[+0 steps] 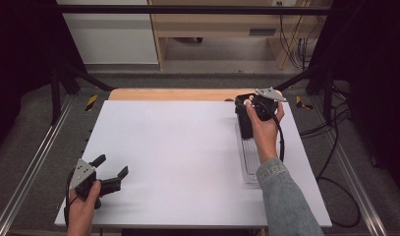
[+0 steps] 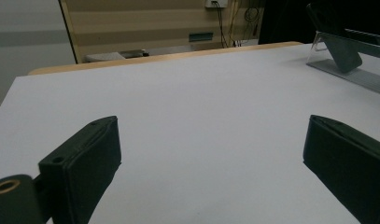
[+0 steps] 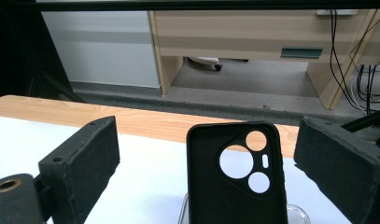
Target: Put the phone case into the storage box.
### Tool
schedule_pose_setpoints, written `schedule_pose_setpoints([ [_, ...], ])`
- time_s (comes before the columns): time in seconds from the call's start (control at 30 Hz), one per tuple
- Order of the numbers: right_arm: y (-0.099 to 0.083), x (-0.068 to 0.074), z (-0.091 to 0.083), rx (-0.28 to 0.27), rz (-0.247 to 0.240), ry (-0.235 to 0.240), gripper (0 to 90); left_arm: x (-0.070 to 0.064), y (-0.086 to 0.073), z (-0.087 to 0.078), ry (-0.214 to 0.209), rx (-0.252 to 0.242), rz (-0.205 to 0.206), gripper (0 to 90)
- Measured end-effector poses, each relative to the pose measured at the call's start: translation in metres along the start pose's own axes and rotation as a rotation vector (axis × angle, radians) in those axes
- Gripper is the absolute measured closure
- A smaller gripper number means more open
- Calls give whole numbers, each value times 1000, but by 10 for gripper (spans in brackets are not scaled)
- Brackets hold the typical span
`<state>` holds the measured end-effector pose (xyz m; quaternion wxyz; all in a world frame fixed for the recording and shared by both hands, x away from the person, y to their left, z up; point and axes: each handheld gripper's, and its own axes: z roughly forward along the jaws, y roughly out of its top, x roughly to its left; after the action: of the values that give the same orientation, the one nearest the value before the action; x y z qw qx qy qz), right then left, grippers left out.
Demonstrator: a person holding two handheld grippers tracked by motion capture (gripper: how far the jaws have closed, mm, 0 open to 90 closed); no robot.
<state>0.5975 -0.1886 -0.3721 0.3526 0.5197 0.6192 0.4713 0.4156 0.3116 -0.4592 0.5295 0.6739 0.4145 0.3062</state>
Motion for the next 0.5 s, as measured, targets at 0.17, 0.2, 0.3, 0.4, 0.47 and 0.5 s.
schedule_pose_setpoints([
  [0.17, 2, 0, -3, -6, 2, 4, 76, 1, 0, 0, 4, -1, -2, 43],
  [0.2, 2, 0, -3, -6, 0, 5, 76, 1, 0, 0, 3, 0, -2, 43],
  [0.3, 2, 0, -4, -7, 1, 10, 76, 0, 0, 0, 1, 0, 0, 43],
  [0.4, 3, 1, -7, -12, 2, 15, 76, 0, 0, 0, 4, -1, 1, 39],
  [0.47, 4, 1, -9, -16, -4, 20, 77, 0, 0, 0, 7, -2, -4, 37],
  [0.5, 5, 2, -10, -17, -3, 22, 77, 0, 0, 0, 8, -2, -4, 35],
])
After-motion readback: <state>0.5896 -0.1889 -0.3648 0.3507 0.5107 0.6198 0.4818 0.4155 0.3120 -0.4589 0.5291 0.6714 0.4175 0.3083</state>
